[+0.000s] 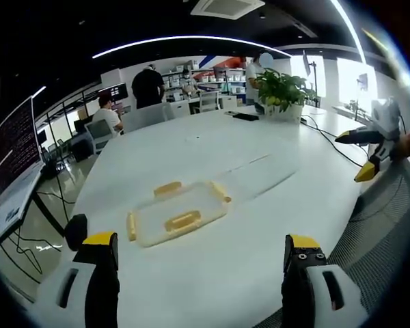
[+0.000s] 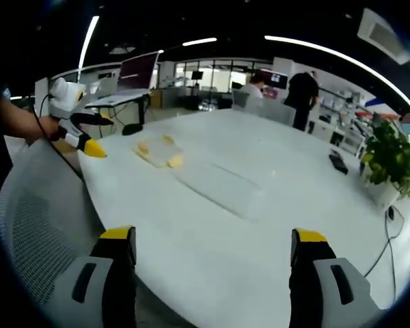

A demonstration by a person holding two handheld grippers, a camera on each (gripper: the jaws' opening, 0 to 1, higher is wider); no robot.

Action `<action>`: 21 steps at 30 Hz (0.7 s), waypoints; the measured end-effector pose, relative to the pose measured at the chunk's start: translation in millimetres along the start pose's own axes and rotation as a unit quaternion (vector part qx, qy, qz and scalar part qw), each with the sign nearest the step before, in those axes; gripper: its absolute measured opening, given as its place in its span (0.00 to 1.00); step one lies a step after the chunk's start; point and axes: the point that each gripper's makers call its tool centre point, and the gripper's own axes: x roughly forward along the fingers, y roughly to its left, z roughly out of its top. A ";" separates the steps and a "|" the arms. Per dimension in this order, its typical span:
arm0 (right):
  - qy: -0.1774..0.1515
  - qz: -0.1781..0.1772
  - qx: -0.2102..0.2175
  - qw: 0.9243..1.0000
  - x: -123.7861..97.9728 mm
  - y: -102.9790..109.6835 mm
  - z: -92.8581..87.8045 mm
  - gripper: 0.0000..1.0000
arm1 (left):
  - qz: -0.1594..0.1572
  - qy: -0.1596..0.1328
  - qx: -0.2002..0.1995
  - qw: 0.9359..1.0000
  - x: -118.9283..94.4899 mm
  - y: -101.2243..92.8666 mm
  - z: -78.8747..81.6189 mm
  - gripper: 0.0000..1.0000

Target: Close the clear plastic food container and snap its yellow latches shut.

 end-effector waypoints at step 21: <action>-0.001 -0.006 0.012 1.000 -0.5 -3.3 2.1 0.92 | 0.002 -0.001 -0.005 1.000 -0.6 1.9 1.3 0.99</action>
